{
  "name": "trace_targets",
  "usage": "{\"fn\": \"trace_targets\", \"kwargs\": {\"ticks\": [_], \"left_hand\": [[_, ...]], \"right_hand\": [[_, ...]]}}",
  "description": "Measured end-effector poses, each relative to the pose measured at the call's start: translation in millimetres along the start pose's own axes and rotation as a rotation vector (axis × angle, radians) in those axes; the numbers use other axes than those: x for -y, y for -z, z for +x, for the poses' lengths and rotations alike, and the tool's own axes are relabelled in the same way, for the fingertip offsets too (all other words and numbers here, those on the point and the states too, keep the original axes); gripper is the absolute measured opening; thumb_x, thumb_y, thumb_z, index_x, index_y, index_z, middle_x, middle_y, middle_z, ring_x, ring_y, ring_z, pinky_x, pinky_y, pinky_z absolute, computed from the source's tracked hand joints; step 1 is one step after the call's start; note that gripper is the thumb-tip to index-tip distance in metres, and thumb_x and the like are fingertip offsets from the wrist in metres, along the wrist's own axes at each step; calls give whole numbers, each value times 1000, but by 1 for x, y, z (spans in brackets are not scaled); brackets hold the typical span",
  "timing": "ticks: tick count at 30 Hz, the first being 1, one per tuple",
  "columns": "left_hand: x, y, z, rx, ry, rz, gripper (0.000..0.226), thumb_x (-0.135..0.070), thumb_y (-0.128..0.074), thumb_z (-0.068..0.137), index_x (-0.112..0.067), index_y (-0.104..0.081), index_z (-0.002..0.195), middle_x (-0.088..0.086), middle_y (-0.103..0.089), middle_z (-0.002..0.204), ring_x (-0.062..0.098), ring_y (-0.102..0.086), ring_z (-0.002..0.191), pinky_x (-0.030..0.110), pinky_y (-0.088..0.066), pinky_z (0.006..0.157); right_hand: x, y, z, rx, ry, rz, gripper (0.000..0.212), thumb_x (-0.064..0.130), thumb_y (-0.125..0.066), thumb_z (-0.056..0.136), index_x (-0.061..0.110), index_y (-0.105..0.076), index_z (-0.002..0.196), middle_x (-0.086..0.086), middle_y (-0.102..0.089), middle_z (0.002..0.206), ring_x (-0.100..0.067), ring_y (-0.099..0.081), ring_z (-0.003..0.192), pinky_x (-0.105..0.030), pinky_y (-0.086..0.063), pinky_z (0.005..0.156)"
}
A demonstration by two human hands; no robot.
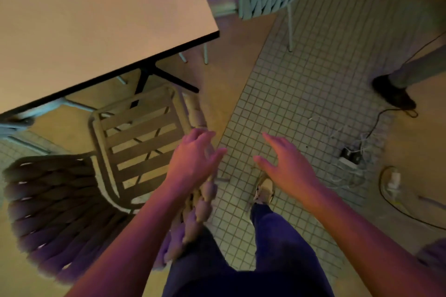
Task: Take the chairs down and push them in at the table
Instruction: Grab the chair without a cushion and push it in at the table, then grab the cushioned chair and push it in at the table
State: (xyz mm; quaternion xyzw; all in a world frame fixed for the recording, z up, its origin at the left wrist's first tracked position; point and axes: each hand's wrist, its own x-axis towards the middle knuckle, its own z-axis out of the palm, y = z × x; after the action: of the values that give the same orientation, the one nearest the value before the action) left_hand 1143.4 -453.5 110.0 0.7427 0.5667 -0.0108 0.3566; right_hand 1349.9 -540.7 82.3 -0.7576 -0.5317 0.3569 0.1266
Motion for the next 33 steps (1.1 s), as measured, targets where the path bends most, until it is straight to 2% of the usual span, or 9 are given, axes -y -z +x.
{"fn": "trace_targets", "kwargs": {"ticks": [3,6,12,15,18,23,26,33], "left_hand": [[-36,-5,24,-52,74,-22,55,-50,-53,86,-23,-51,133,2,-45,139,20,-45,122,41,-43,98],[-54,-6,52,-84,148,-108,50,-46,-57,85,-20,-56,127,3,-50,131,12,-53,102,30,-40,86],[-74,11,126,-167,221,-129,50,-43,-60,85,-20,-54,129,8,-54,127,25,-56,111,41,-45,93],[-93,19,173,-201,250,-145,50,-44,-59,86,-20,-54,130,7,-54,128,25,-53,117,35,-38,91],[-118,29,225,-190,262,-152,51,-44,-59,87,-19,-53,131,7,-53,132,26,-50,123,35,-37,94],[-162,64,301,-212,240,-150,55,-49,-57,86,-21,-51,133,4,-53,128,22,-54,116,34,-41,91],[-187,85,342,-227,230,-169,57,-49,-57,85,-21,-50,134,4,-53,124,24,-57,112,41,-47,94],[-241,109,444,-338,306,-13,57,-49,-57,85,-23,-48,136,3,-52,129,26,-55,112,43,-47,87]], "right_hand": [[-32,55,21,37,-18,-8,67,50,-57,88,31,-33,148,7,-44,146,-12,-45,130,-26,-37,97],[-54,96,51,50,-39,2,66,46,-59,88,29,-35,147,5,-44,147,-12,-45,131,-24,-34,98],[-66,165,133,50,19,-17,64,46,-58,89,28,-37,147,5,-45,146,-12,-44,132,-28,-35,103],[-63,203,184,22,44,-35,63,48,-56,89,30,-36,146,7,-44,146,-10,-43,132,-27,-35,102],[-58,241,242,4,40,-53,62,47,-57,90,30,-37,146,6,-44,147,-11,-42,133,-27,-33,102],[-44,298,324,-2,83,-68,62,49,-57,89,31,-38,145,4,-45,147,-13,-42,133,-25,-31,97],[-42,329,370,-9,99,-62,62,50,-57,88,32,-39,144,4,-46,146,-14,-43,132,-25,-31,95],[-52,400,509,43,225,-36,61,47,-59,88,29,-41,144,4,-47,146,-13,-44,132,-27,-37,98]]}}
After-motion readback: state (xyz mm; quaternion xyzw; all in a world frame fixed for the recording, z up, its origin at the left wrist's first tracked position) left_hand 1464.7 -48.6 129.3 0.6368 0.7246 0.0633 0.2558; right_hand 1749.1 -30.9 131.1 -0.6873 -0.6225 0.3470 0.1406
